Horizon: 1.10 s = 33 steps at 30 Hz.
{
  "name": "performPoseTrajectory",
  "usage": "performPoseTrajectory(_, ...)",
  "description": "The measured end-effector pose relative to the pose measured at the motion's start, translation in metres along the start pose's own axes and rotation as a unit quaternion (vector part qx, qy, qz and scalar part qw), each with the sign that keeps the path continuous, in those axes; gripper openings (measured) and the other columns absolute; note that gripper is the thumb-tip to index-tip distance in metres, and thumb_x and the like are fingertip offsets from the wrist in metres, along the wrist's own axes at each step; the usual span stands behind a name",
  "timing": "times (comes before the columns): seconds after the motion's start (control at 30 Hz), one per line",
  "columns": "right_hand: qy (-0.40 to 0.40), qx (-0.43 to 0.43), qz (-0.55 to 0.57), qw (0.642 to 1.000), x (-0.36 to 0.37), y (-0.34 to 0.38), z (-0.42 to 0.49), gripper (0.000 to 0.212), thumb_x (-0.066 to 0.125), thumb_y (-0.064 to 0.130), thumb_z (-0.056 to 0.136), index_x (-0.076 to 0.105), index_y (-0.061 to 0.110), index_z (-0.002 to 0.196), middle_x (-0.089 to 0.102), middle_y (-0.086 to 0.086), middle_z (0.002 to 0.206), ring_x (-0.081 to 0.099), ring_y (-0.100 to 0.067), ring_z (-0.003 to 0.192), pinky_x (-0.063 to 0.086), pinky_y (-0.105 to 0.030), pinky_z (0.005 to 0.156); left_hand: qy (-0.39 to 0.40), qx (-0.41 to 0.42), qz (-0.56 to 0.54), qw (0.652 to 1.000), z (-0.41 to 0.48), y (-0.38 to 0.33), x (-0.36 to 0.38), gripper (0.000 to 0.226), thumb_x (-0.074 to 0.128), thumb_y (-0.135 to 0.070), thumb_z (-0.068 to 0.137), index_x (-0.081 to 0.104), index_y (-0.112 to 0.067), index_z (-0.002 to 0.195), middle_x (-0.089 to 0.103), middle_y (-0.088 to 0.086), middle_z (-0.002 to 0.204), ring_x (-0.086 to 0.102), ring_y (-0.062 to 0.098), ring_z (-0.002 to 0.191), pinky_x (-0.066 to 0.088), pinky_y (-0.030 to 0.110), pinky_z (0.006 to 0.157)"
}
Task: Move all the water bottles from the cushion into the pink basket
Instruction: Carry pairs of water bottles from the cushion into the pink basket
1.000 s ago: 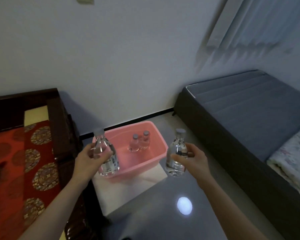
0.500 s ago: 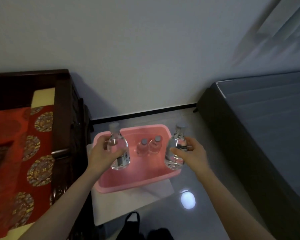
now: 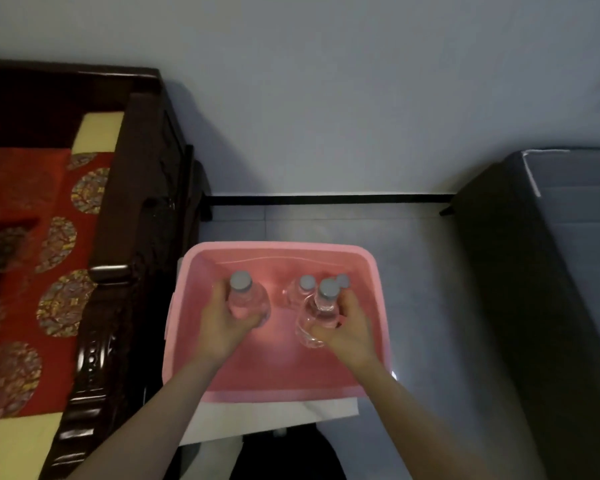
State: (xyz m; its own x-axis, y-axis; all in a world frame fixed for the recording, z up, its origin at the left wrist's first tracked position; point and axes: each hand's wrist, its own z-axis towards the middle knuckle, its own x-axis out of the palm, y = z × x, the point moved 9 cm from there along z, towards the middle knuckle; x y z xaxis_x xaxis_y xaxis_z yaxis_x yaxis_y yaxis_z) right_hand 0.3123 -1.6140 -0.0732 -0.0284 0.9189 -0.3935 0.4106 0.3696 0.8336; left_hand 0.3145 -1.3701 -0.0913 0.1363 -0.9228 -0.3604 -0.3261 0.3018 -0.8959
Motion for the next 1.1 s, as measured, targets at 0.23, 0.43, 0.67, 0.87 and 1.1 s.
performPoseTrajectory(0.23,-0.106,0.055,-0.034,0.992,0.015,-0.053,0.023,0.065,0.085,0.023,0.058,0.052,0.024,0.114,0.068,0.007,0.095,0.065,-0.015,0.084,0.047,-0.027,0.074,-0.033,-0.003,0.019,0.999,0.033,0.052,0.015,0.067,0.088,-0.009,0.057,0.05,-0.026,0.109,0.063,-0.012,0.101,0.061,0.014,0.096,0.049,0.034,0.083)
performPoseTrajectory(0.43,-0.177,0.068,-0.054,0.98,0.009,-0.077,0.033,0.058,0.075,0.011,0.064,0.051,0.018,0.116,0.069,0.0,0.092,0.065,-0.025,0.083,0.05,-0.033,0.072,0.005,0.008,0.016,1.0,0.05,0.057,0.046,0.063,0.086,-0.017,0.057,0.052,-0.023,0.109,0.063,-0.016,0.098,0.056,-0.013,0.086,0.039,0.007,0.069)
performPoseTrajectory(0.67,-0.143,0.093,-0.065,0.983,0.018,-0.09,0.043,0.054,0.072,0.003,0.063,0.054,0.016,0.113,0.065,0.004,0.091,0.062,-0.023,0.085,0.045,-0.028,0.074,0.032,0.034,0.015,0.999,0.069,0.065,0.075,0.064,0.082,-0.026,0.057,0.051,-0.022,0.112,0.066,-0.008,0.104,0.062,0.01,0.093,0.048,0.028,0.078)
performPoseTrajectory(0.87,-0.145,0.106,-0.056,0.982,0.013,-0.095,0.044,0.046,0.065,-0.003,0.067,0.058,0.017,0.107,0.066,0.004,0.091,0.062,-0.019,0.087,0.045,-0.027,0.076,0.048,0.028,-0.009,0.998,0.073,0.075,0.078,0.067,0.078,-0.044,0.051,0.052,-0.026,0.111,0.066,-0.013,0.103,0.061,0.003,0.093,0.048,0.025,0.078)
performPoseTrajectory(1.1,-0.126,0.043,-0.106,0.985,0.016,-0.079,0.045,0.041,0.06,-0.002,0.063,0.062,0.019,0.097,0.065,0.004,0.085,0.061,-0.018,0.081,0.049,-0.032,0.072,0.041,0.085,-0.008,0.996,0.077,0.07,0.075,0.066,0.083,-0.041,0.051,0.055,-0.021,0.108,0.063,-0.008,0.107,0.058,0.018,0.101,0.048,0.037,0.084)
